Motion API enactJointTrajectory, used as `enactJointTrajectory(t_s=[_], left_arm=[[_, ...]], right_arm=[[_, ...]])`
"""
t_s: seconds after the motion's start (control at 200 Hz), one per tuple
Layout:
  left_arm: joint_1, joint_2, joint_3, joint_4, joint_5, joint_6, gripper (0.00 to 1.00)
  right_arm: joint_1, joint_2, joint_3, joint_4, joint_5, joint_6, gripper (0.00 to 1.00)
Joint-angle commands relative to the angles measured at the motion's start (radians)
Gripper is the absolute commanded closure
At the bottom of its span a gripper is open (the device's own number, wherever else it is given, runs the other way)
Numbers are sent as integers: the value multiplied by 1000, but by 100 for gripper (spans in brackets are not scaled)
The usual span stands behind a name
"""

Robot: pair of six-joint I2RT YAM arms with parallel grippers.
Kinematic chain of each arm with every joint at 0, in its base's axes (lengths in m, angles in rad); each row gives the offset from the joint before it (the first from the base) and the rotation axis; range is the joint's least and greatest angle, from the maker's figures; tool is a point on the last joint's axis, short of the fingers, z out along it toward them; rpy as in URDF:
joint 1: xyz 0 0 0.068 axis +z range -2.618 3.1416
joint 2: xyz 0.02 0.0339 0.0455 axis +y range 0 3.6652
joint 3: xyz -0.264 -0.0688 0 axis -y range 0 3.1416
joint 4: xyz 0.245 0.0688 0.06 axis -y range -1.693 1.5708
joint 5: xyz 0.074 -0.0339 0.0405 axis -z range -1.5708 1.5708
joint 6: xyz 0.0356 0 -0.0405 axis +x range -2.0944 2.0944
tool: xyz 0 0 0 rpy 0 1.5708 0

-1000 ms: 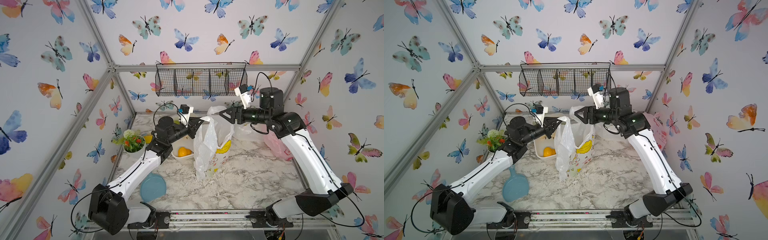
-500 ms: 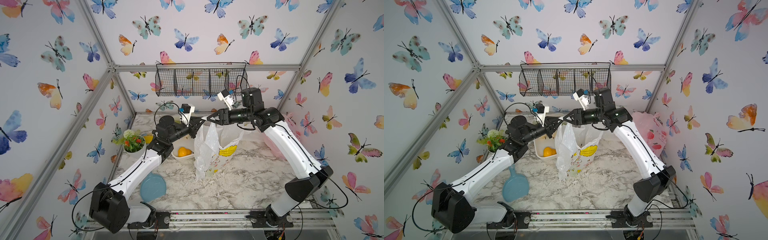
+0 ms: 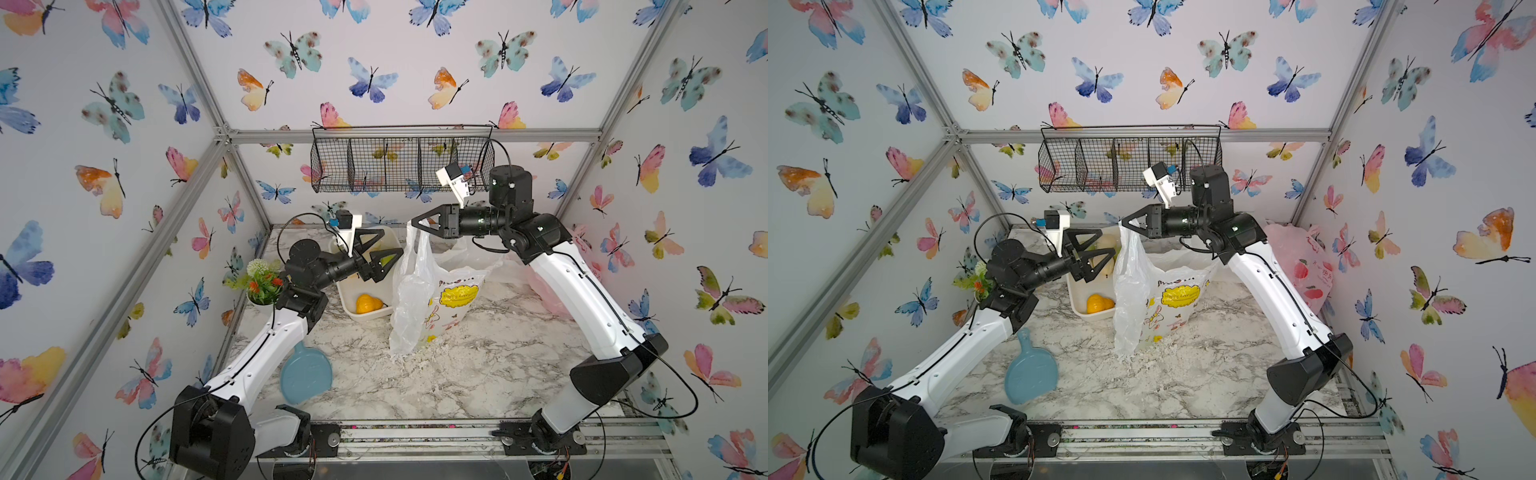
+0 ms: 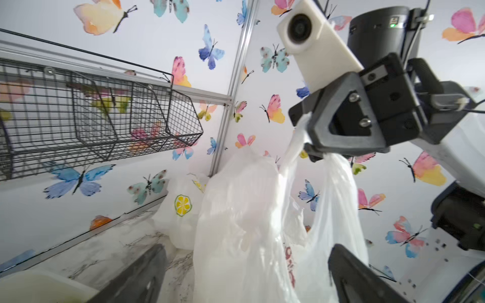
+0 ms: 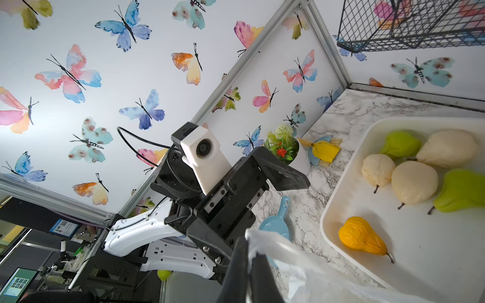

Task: Place the pears into plastic bags & tie knots
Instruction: Tie the plastic bag at the center of the board.

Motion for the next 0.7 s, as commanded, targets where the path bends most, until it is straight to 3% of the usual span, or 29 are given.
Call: enactJointTrajectory(t_s=[0.0, 0.17, 0.245, 0.305, 0.375, 0.495, 0.696], left_arm=[[-10, 39, 50, 129, 58, -78, 1], [-86, 138, 98, 221, 104, -119, 2], [-131, 153, 98, 207, 63, -68, 1], [-160, 179, 131, 89, -13, 27, 1], [-169, 223, 159, 33, -54, 51, 13], [-188, 252, 134, 119, -77, -14, 36], [-266, 224, 83, 113, -172, 92, 64]], right_arm=[[0, -30, -45, 131, -26, 70, 95], [1, -36, -88, 198, 7, 121, 97], [2, -41, -118, 263, 3, 165, 97], [6, -43, -136, 315, -10, 203, 97], [11, -46, -147, 349, -4, 225, 97], [13, -49, -164, 392, 31, 253, 98], [14, -41, -181, 461, 74, 310, 97]])
